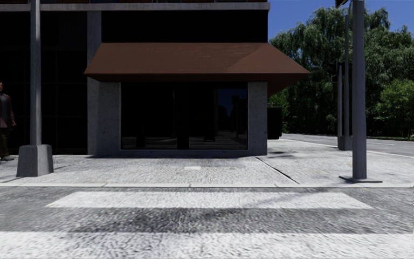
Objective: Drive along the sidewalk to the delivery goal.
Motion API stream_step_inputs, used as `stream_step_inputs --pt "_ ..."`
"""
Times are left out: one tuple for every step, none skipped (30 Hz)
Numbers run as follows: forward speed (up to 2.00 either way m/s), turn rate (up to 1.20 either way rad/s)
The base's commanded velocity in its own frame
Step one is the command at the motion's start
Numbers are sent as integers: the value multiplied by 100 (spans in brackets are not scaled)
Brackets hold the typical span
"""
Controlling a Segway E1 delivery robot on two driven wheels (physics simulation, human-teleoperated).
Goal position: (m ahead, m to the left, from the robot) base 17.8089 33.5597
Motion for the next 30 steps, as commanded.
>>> stream_step_inputs --pt "154 0" --pt "154 0" --pt "154 0" --pt "155 0" --pt "157 0" --pt "157 0" --pt "160 0" --pt "160 0" --pt "160 0" --pt "160 0" --pt "160 0" --pt "160 0" --pt "160 0" --pt "160 0" --pt "160 0" --pt "160 0" --pt "160 0" --pt "160 0" --pt "160 0" --pt "160 0" --pt "160 0" --pt "160 0" --pt "160 0" --pt "160 0" --pt "160 0" --pt "160 0" --pt "160 0" --pt "160 7" --pt "160 7" --pt "160 24"
